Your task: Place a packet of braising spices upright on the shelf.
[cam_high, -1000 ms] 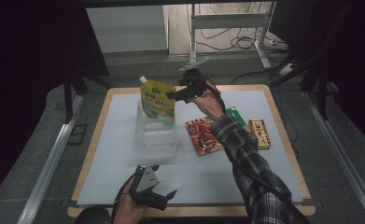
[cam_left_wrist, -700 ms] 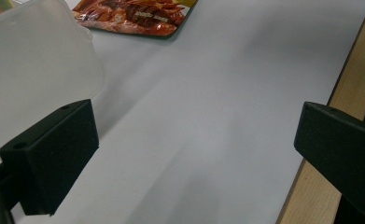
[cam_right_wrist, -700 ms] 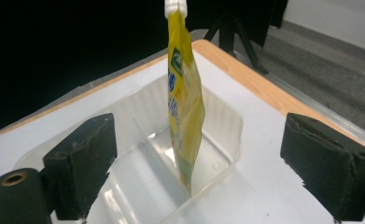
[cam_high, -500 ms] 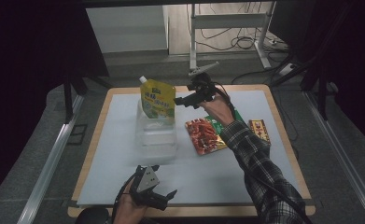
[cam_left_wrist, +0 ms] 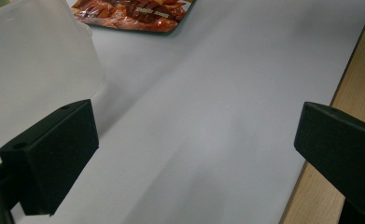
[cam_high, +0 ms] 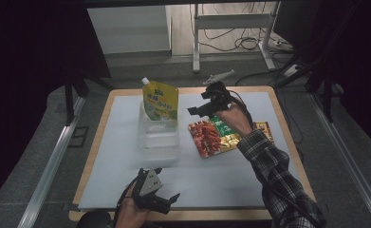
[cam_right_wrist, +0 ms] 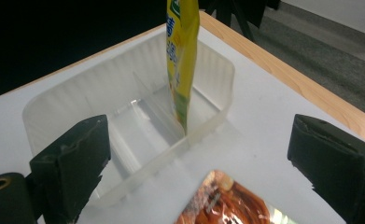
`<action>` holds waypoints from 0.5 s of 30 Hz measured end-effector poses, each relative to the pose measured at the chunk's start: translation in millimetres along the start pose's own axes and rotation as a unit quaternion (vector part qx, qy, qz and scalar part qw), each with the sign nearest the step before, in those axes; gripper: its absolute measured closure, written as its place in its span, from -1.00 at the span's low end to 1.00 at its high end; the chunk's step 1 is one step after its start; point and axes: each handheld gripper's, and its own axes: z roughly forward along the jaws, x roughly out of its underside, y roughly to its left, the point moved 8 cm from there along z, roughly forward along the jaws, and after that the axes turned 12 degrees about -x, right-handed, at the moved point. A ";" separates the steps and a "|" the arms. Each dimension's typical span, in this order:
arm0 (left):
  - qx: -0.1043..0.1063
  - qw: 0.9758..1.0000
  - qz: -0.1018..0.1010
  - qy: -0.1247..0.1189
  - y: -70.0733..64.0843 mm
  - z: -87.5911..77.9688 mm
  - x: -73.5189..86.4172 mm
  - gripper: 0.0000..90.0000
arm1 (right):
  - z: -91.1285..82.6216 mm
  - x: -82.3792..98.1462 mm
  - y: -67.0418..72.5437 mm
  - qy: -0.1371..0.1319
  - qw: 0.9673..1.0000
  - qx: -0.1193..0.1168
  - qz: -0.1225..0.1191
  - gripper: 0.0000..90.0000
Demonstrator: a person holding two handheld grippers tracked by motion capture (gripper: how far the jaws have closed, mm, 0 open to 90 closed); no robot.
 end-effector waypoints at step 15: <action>0.001 1.000 0.003 0.002 -2.0 1.2 0.3 -1.00 | -36.5 48.1 -10.8 -0.007 0.999 0.033 0.016 -0.87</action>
